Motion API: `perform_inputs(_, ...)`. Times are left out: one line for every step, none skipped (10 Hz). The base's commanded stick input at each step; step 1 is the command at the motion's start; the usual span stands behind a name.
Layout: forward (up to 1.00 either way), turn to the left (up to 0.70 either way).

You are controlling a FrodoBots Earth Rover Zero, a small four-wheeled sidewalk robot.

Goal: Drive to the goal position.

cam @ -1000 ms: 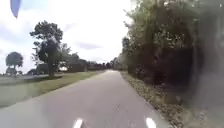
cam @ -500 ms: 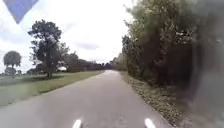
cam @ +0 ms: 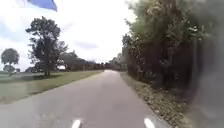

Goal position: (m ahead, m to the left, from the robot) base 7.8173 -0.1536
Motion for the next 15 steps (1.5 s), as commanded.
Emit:
perform_inputs(0.84,0.03)
perform_inputs(0.84,0.03)
perform_inputs(0.84,0.03)
perform_inputs(0.84,0.03)
perform_inputs(0.84,0.03)
perform_inputs(0.84,0.03)
perform_inputs(0.84,0.03)
perform_inputs(0.84,0.03)
perform_inputs(0.84,0.03)
perform_inputs(0.84,0.03)
perform_inputs(0.84,0.03)
perform_inputs(0.84,0.09)
perform_inputs(0.84,0.16)
perform_inputs(0.84,0.12)
perform_inputs(0.84,0.03)
